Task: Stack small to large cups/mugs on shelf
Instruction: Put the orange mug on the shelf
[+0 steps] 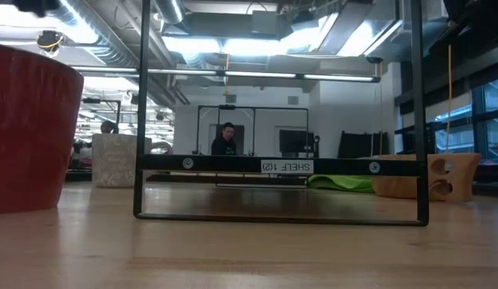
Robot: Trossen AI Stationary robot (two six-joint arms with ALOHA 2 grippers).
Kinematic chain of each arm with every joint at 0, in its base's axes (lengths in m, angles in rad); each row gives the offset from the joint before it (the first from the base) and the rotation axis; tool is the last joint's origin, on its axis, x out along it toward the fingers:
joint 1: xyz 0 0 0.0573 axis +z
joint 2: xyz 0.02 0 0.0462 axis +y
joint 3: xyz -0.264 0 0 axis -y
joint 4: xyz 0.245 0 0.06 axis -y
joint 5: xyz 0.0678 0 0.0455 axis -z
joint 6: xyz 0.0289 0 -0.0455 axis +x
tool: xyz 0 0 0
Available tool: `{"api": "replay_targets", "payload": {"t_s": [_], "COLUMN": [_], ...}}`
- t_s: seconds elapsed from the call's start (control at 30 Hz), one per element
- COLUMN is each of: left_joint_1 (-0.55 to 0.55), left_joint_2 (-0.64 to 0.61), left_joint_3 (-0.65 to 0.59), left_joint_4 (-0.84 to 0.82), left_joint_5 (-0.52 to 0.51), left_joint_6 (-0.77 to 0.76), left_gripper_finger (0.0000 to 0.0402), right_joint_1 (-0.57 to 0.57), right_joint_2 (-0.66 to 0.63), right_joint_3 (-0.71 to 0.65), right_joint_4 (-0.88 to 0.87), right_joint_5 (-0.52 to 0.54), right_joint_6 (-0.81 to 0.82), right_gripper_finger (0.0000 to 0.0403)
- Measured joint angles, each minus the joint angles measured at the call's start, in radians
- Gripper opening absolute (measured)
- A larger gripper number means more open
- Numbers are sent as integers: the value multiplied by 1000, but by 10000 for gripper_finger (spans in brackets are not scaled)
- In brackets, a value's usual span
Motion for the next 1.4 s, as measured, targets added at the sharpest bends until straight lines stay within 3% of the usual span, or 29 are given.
{"api": "replay_targets", "payload": {"t_s": [0.2,0.6,1.1,1.4], "left_joint_1": [0,0,0,0], "left_joint_2": [76,153,311,374], "left_joint_3": [0,0,0,-4], "left_joint_4": [37,158,157,163], "left_joint_5": [31,-23,-18,-15], "left_joint_6": [-76,-230,-257,-185], "left_gripper_finger": [46,130,130,130], "right_joint_1": [0,0,0,0], "right_joint_2": [0,0,0,0], "right_joint_3": [0,0,0,0], "right_joint_4": [-4,-4,-4,-4], "right_joint_5": [0,0,0,0], "right_joint_6": [-1,1,0,1], "right_gripper_finger": [16,16,16,16]}}
